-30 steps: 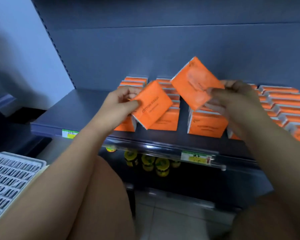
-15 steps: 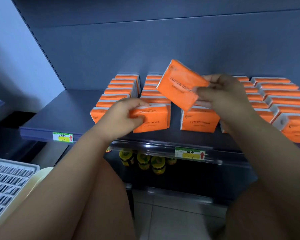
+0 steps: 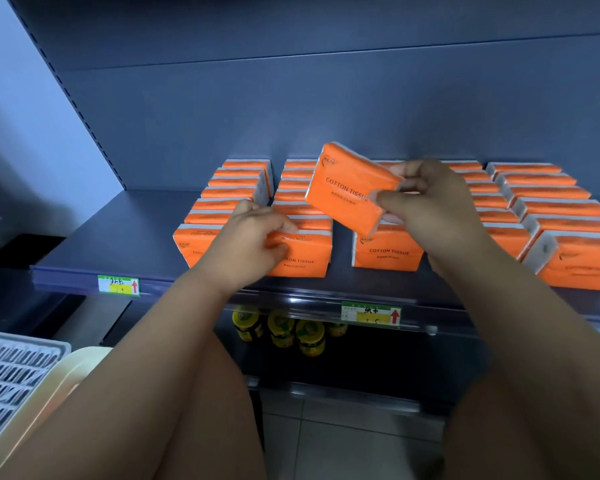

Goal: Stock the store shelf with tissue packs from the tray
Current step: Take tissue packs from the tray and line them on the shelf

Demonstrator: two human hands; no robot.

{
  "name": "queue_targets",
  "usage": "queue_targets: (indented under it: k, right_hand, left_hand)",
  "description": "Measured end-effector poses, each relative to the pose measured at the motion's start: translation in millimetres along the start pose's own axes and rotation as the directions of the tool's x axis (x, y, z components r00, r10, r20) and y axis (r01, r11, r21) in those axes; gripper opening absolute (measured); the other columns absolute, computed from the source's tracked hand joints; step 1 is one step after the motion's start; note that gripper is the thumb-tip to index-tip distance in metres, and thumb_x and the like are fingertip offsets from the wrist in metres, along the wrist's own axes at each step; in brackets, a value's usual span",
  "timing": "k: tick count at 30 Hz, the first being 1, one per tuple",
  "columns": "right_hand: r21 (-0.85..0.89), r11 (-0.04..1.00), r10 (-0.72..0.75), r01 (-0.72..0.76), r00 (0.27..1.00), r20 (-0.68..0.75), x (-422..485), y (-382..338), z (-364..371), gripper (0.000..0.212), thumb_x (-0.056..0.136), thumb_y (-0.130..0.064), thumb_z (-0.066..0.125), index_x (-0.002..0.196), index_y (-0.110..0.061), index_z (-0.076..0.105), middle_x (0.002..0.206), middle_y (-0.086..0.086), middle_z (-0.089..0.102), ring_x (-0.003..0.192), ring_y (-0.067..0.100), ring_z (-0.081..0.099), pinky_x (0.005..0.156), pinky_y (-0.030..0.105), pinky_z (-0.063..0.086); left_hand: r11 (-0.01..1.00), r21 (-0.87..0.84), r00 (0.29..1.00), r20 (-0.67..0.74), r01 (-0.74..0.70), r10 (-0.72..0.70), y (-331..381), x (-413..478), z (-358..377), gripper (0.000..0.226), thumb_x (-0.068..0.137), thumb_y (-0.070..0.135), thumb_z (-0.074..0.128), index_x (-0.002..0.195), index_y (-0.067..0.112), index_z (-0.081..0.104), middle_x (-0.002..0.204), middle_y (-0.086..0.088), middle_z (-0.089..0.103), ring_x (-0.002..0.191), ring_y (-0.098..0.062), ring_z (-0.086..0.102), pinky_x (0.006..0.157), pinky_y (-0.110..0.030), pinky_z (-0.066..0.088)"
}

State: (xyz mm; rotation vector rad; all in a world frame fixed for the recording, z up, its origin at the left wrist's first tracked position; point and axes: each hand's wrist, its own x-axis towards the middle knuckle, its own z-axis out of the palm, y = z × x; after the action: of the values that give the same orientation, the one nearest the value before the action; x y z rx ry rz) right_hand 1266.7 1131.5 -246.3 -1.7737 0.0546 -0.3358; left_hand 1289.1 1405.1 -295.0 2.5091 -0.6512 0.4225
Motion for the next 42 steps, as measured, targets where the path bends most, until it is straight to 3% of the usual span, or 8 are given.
queue_targets:
  k: [5,11,16,28,31,36,39,42]
  right_hand:
    - [-0.025,1.0,0.007,-0.007,1.0,-0.004,-3.0,-3.9,-2.8,0.036,0.084,-0.018,0.084,0.114,-0.024,0.064,0.1,-0.005,0.068,0.088,0.016,0.075,0.085,0.048,0.063]
    - [-0.063,0.998,0.014,-0.014,1.0,-0.009,-5.7,-6.5,-9.0,0.042,0.084,-0.02,0.084,0.121,-0.019,0.064,0.098,-0.003,0.07,0.085,0.016,0.076,0.088,0.049,0.062]
    - [-0.087,0.996,0.012,-0.01,1.0,0.017,-5.8,-5.3,-13.6,0.04,0.085,-0.018,0.083,0.119,-0.018,0.064,0.083,-0.005,0.075,0.078,0.011,0.077,0.089,0.05,0.061]
    - [-0.155,0.988,-0.003,0.006,1.0,0.024,-6.2,1.8,-30.4,0.039,0.082,-0.019,0.085,0.115,-0.024,0.066,0.095,-0.004,0.073,0.083,0.011,0.076,0.092,0.05,0.059]
    - [-0.145,0.989,0.015,-0.007,0.998,0.053,-6.7,1.2,-39.9,0.039,0.082,-0.015,0.085,0.116,-0.021,0.068,0.094,-0.001,0.077,0.083,0.014,0.077,0.091,0.051,0.061]
    - [-0.069,0.997,0.055,-0.048,0.992,0.117,-17.6,-4.2,-57.9,0.038,0.084,-0.005,0.082,0.119,-0.015,0.07,0.098,0.004,0.078,0.086,0.013,0.076,0.079,0.028,0.061]
    - [-0.066,0.997,0.054,-0.044,0.987,0.154,-24.2,-3.2,-65.4,0.041,0.081,0.002,0.082,0.117,-0.016,0.071,0.098,0.002,0.079,0.086,0.01,0.076,0.076,0.021,0.056]
    - [-0.073,0.995,0.08,-0.068,0.981,0.178,-30.0,0.6,-68.8,0.043,0.078,0.005,0.083,0.114,-0.016,0.075,0.101,0.001,0.08,0.096,0.017,0.077,0.09,0.031,0.059]
  left_hand:
    - [1.0,0.023,1.0,0.016,0.003,-0.003,-1.2,1.8,2.2,0.041,0.082,0.007,0.08,0.117,0.027,0.075,0.116,0.013,0.068,0.11,-0.006,0.035,0.095,-0.011,0.027]
    - [0.997,0.074,1.0,-0.006,-0.005,0.006,0.5,2.9,6.1,0.043,0.077,0.013,0.086,0.115,0.028,0.073,0.121,0.012,0.067,0.118,-0.018,0.043,0.102,-0.029,0.036]
    - [0.99,0.144,1.0,-0.012,0.0,0.002,3.7,3.8,7.2,0.05,0.071,0.021,0.092,0.117,0.027,0.072,0.124,0.009,0.067,0.118,-0.021,0.043,0.102,-0.037,0.042]
    - [0.978,0.206,1.0,0.003,0.025,-0.026,0.0,3.6,4.0,0.047,0.074,0.023,0.09,0.117,0.026,0.073,0.126,0.007,0.067,0.119,-0.025,0.046,0.103,-0.044,0.043]
    - [0.988,0.153,0.998,-0.056,0.017,-0.009,8.3,-0.6,2.1,0.038,0.082,0.028,0.084,0.118,0.022,0.072,0.123,0.008,0.066,0.122,-0.022,0.047,0.102,-0.029,0.035]
    - [0.998,-0.014,0.954,-0.293,-0.068,0.061,49.2,-14.1,6.6,0.027,0.096,0.016,0.067,0.123,0.014,0.067,0.12,0.005,0.066,0.121,-0.016,0.052,0.104,-0.021,0.037]
    - [0.986,-0.159,0.963,-0.271,-0.059,0.014,73.3,-18.2,19.9,0.038,0.097,0.019,0.061,0.135,0.017,0.062,0.124,0.005,0.066,0.122,-0.014,0.057,0.106,-0.027,0.042]
    - [0.953,-0.301,0.985,-0.171,-0.047,-0.006,92.0,-22.4,37.9,0.045,0.098,0.018,0.062,0.142,0.026,0.055,0.119,0.012,0.063,0.114,-0.011,0.06,0.095,-0.033,0.051]
